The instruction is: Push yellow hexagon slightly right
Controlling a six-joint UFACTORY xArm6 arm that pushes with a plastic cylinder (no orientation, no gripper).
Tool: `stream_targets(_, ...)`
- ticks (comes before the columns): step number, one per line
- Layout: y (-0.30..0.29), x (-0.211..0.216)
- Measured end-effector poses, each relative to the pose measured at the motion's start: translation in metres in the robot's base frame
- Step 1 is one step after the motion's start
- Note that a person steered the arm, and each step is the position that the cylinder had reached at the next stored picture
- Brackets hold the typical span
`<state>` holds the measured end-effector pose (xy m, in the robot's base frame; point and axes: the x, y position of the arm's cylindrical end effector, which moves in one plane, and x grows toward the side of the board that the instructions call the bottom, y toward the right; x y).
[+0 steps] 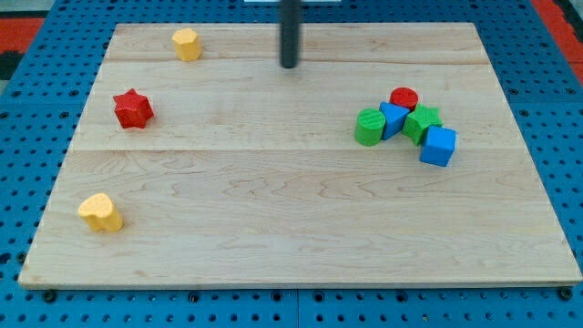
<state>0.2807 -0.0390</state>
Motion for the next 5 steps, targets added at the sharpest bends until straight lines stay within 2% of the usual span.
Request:
stream_targets(1, -0.02, 0.014)
stream_targets(2, -0.057, -0.055)
stream_targets(3, -0.069, -0.081)
stream_targets(4, -0.164, -0.075)
stream_targets(5, -0.124, -0.002)
